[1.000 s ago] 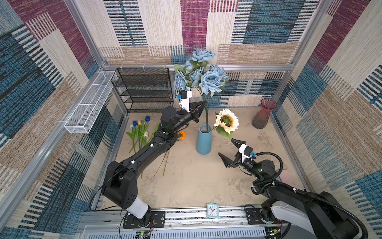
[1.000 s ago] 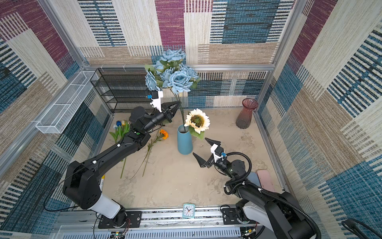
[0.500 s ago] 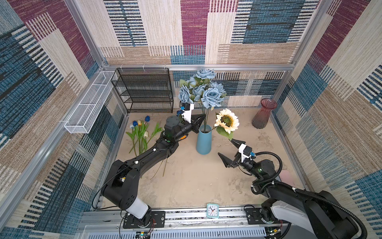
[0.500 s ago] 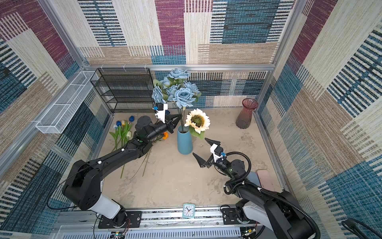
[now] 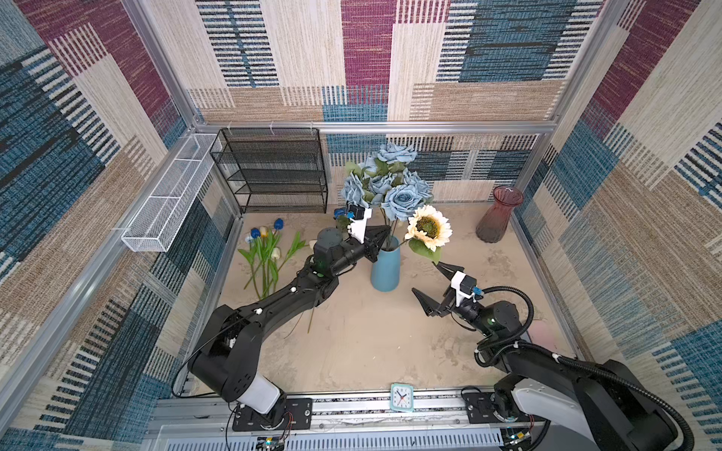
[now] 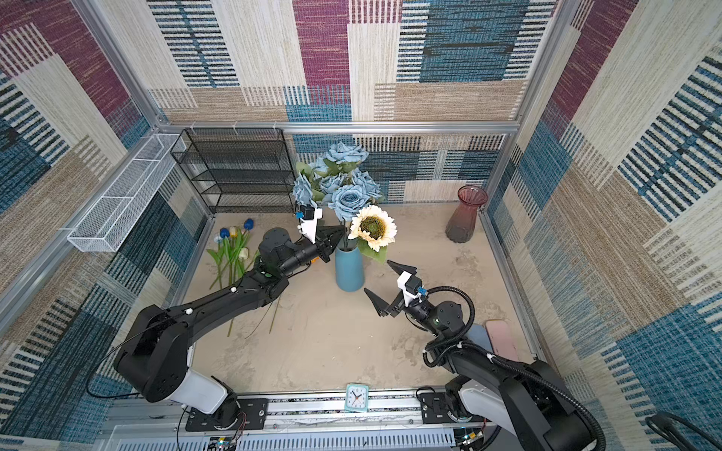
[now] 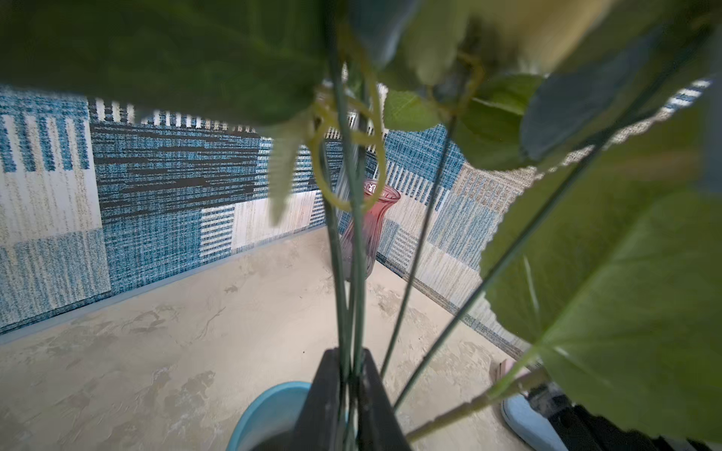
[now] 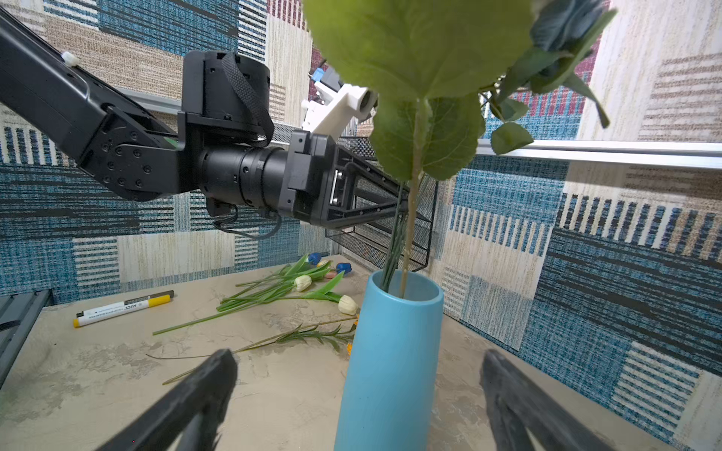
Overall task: Arrange the flowers into the vase
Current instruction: 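Lower the blue rose stems into the light-blue vase and open the left gripper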
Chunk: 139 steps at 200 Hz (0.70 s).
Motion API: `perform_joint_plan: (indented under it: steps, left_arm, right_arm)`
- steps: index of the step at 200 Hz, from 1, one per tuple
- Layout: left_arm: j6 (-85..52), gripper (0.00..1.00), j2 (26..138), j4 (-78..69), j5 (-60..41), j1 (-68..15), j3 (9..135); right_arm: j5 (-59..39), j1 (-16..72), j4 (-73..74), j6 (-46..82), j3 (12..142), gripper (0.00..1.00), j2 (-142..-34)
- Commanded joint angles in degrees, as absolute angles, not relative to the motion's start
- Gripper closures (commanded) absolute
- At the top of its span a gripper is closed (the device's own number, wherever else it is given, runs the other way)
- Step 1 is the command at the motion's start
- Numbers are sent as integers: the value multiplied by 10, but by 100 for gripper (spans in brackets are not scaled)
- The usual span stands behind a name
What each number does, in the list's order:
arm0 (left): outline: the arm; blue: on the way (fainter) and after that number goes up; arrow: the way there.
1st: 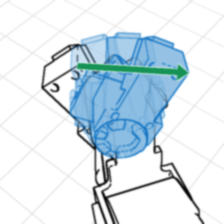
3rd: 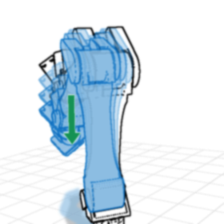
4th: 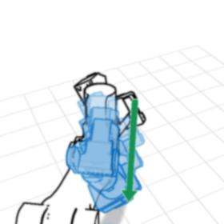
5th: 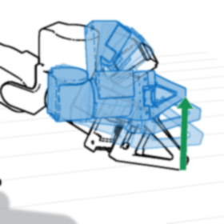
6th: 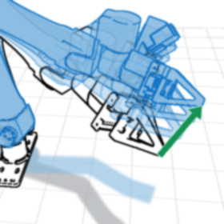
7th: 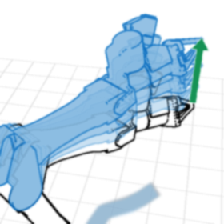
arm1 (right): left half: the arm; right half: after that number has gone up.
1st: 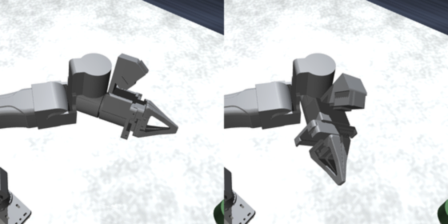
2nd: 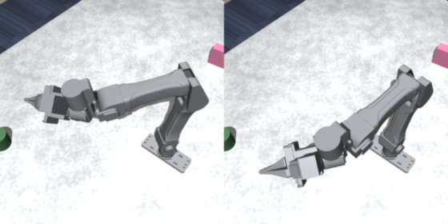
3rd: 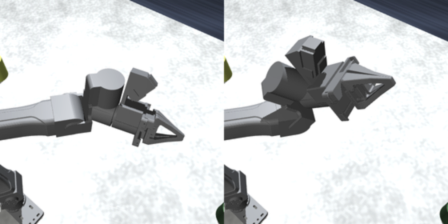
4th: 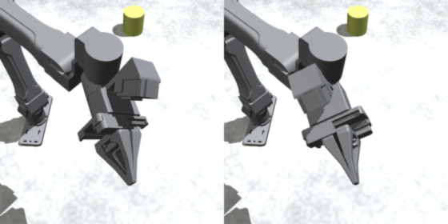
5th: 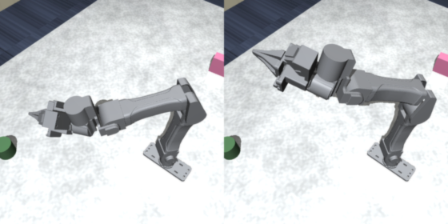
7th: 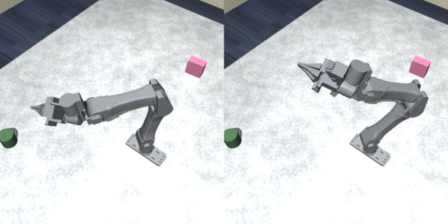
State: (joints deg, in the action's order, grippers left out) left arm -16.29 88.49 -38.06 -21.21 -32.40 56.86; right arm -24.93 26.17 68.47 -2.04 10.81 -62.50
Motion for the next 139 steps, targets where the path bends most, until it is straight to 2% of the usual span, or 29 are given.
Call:
perform_joint_plan:
  steps: [1,54,95,139]
  left_arm:
    - [-135,81,876,-368,-210,-326,568]
    - [-104,72,863,-303,-192,-330,573]
    - [-94,71,846,-288,-171,-329,558]
    - [-79,66,781,-273,-149,-327,516]
  right_arm:
    - [-247,262,704,-18,108,0,-625]
    - [-248,262,708,-18,108,0,-631]
    - [-245,262,708,-19,107,0,-628]
    - [-246,262,708,-19,108,0,-630]
